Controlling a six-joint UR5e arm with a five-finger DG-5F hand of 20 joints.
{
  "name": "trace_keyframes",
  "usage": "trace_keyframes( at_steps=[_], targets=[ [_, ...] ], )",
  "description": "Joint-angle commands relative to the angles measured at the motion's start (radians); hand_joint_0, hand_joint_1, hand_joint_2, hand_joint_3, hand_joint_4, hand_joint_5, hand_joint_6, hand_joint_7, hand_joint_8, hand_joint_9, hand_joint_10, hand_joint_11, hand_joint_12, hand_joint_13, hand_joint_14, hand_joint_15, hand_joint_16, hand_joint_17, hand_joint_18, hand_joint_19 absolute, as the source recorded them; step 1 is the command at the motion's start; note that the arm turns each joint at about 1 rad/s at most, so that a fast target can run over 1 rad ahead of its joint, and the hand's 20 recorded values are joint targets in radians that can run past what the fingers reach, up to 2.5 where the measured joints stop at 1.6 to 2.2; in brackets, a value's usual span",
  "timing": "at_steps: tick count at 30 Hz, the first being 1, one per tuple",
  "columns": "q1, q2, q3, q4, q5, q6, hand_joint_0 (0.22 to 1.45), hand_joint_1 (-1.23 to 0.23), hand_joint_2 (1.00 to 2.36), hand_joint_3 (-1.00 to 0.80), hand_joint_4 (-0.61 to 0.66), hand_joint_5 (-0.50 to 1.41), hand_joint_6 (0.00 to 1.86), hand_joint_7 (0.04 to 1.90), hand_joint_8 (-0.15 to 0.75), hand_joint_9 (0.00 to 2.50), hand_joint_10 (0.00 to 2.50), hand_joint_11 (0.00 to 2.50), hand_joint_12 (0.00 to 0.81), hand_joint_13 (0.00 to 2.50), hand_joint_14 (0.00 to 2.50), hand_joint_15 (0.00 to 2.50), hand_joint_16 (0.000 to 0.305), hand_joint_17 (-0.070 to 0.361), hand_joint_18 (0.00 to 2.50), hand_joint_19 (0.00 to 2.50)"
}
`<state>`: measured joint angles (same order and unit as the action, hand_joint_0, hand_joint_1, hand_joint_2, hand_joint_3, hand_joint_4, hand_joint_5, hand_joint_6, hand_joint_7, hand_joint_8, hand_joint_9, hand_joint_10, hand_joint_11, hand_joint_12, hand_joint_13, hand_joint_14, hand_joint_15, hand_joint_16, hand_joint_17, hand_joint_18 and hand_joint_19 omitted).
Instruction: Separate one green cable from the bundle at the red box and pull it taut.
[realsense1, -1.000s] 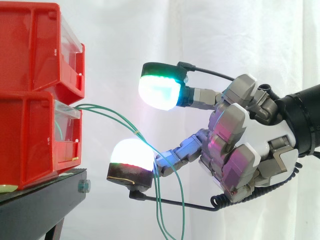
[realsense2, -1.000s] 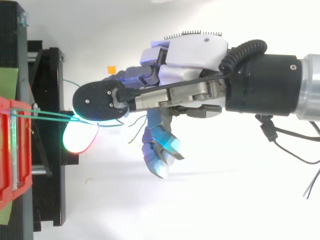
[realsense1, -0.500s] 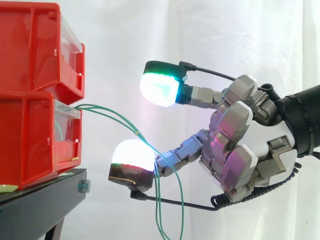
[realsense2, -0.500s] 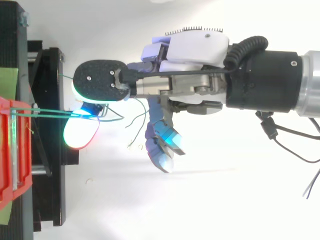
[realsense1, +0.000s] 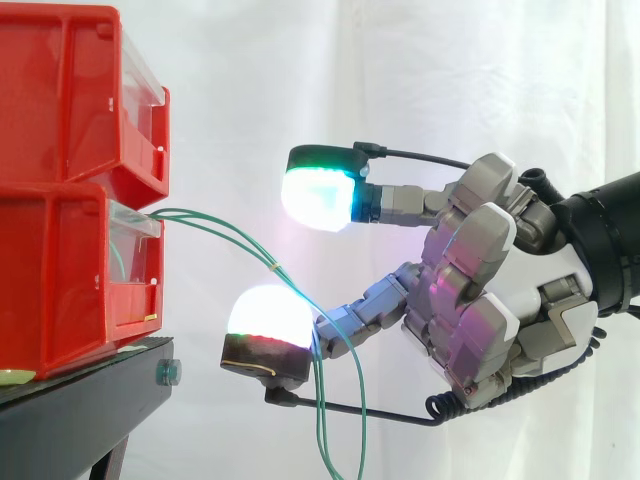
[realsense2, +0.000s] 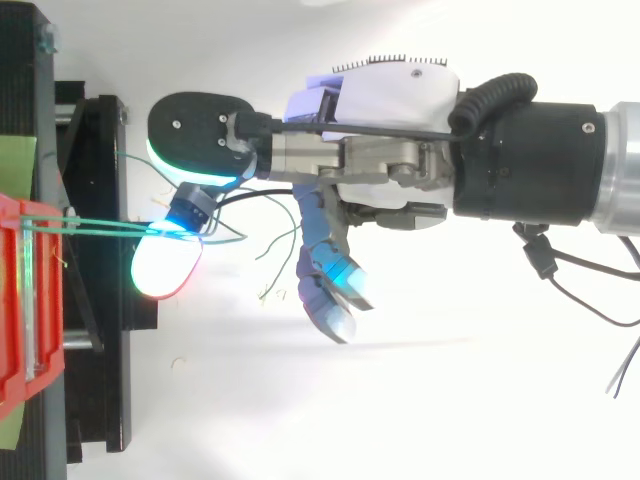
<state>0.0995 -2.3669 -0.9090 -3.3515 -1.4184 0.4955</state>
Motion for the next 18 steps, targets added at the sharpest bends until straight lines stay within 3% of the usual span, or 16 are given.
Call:
trace_keyframes(
  at_steps=[1,9,18],
  targets=[
    [0.0,0.0,0.001,0.0,-0.001,0.0,0.55,-0.31,1.01,-0.34,0.3,0.08,0.5,0.88,0.274,2.05,0.02,0.45,0.466,1.76,0.02,0.58,0.084,0.189,2.02,0.36],
    [0.0,0.0,-0.001,0.0,-0.001,0.0,0.59,-0.42,1.01,-0.3,0.3,0.09,0.5,0.89,0.264,2.06,0.02,0.48,0.451,1.75,0.02,0.6,0.08,0.179,1.98,0.39],
    [0.0,0.0,-0.001,0.0,-0.001,0.0,0.6,-0.45,1.01,-0.26,0.31,0.09,0.5,0.89,0.271,2.08,0.02,0.5,0.45,1.76,0.02,0.61,0.079,0.178,1.97,0.39]
  ],
)
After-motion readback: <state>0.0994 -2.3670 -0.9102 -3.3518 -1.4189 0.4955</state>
